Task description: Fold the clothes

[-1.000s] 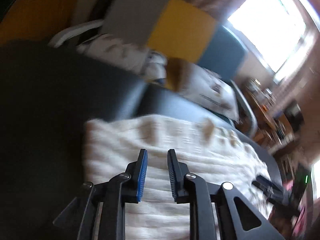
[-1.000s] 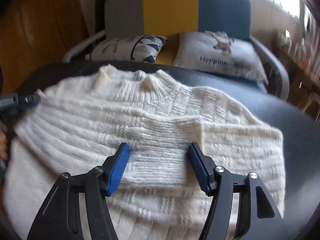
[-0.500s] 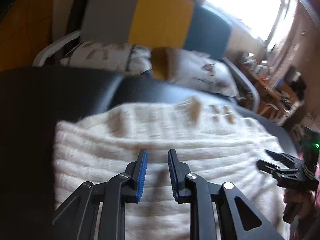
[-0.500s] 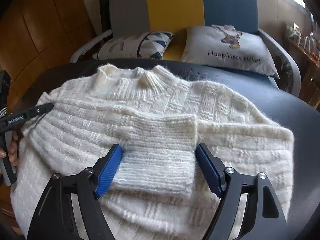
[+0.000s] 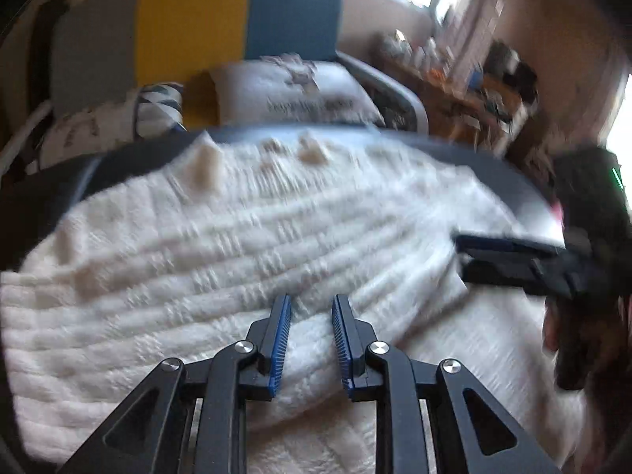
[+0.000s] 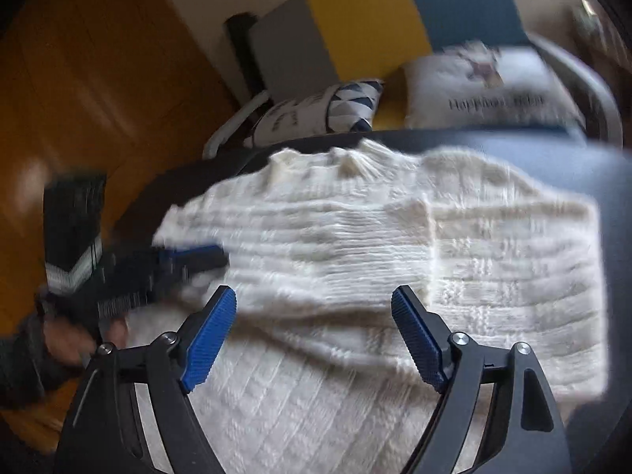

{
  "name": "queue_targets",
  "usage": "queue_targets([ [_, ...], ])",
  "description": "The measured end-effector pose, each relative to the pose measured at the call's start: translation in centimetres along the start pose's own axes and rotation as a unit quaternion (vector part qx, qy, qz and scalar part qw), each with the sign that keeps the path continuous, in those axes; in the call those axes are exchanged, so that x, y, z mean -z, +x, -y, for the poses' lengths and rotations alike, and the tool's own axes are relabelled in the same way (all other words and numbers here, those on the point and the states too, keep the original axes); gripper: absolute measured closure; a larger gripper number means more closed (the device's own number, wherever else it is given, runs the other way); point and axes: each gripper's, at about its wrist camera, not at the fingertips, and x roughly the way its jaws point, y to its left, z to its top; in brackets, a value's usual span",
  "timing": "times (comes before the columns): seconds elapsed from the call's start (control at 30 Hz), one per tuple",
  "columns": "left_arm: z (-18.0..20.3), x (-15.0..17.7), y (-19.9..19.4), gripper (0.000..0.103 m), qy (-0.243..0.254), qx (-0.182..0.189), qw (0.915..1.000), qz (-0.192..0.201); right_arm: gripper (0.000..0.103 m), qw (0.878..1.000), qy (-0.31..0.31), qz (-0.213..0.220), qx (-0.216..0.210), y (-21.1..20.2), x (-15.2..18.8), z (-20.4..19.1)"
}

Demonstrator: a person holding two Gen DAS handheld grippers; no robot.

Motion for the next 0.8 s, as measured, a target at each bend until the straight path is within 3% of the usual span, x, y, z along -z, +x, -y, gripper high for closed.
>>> queue_targets([
  [0.1, 0.3, 0.3, -0.7, 0.082, 0.005, -0.005, 0.9999, 0.010, 0.019, 1.000, 0.016, 0.016, -0.014, 0.2, 0.5, 0.8],
  [0.2, -1.3, 0.8, -3.3, 0.082, -0.065, 0.043, 0.9964, 0.034, 0.019, 0.999, 0.023, 0.021, -0.008, -0.6, 1.1, 0.5],
  [0.3, -2.5, 2.3, -6.6, 0.081, -0.127, 0.111, 0.9825, 0.079, 0.018, 0.998, 0.001, 0.051, 0.042, -2.2, 1.4, -1.6],
  [0.37, -2.7, 2.9, -7.3, 0.081, -0.136, 0.118, 0.9806, 0.077, 0.017, 0.994, -0.029, 0.070, 0.083, -2.8, 1.2, -3.5],
  [0.47, -3.8, 4.1, -7.7, 0.081, -0.175, 0.041, 0.9815, 0.065, 0.017, 0.982, -0.085, 0.072, 0.156, -1.5, 0.1, -7.0],
  [0.53, -5.8, 5.4, -7.8, 0.081, -0.222, 0.015, 0.9728, 0.063, 0.017, 0.973, -0.109, 0.067, 0.193, -0.2, -0.3, -8.6],
  [0.6, -7.4, 6.7, -7.6, 0.082, -0.245, -0.015, 0.9680, 0.054, 0.017, 0.970, -0.109, 0.028, 0.217, 2.5, -0.2, -9.3],
  [0.67, -8.6, 7.5, -7.8, 0.085, -0.249, -0.017, 0.9662, 0.065, 0.014, 0.963, -0.116, -0.006, 0.244, 5.3, 0.7, -9.0],
  [0.8, -10.0, 7.8, -9.0, 0.082, -0.276, 0.050, 0.9569, 0.076, 0.007, 0.963, -0.104, 0.011, 0.249, 5.4, 1.2, -8.4],
])
